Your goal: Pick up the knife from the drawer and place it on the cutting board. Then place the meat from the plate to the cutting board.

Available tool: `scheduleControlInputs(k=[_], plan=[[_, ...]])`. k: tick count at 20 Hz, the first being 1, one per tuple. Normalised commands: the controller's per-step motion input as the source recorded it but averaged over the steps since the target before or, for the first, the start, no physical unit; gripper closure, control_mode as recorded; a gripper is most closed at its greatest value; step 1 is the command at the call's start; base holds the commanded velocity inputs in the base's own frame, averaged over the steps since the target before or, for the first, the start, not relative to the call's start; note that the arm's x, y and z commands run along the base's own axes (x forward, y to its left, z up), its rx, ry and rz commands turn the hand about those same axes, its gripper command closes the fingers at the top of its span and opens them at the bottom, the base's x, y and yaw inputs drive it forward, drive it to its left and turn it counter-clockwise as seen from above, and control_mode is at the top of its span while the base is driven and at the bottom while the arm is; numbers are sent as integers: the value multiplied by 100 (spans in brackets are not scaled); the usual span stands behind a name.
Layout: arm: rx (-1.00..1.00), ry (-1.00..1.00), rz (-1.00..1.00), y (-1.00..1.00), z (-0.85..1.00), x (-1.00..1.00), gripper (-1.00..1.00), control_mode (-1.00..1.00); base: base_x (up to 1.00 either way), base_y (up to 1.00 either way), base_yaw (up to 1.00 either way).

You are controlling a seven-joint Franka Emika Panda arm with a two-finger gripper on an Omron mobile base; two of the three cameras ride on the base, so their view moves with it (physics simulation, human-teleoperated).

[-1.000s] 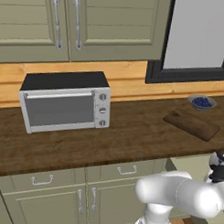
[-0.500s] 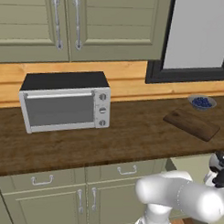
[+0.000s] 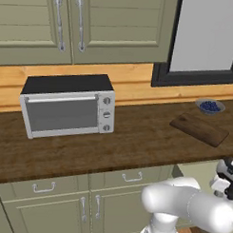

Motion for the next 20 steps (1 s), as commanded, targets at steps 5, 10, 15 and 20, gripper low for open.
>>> scheduleControlInputs(k=[5,10,15,20], plan=[[-1,-5,-5,-8,0,3,-100,-100,0,0,0],[-1,-6,-10,-10,4,0,-100,-100,0,0,0],[0,-6,-11,-17,1,1,-100,-100,0,0,0],[0,0,-7,-3,-18,5,-100,-100,0,0,0]])
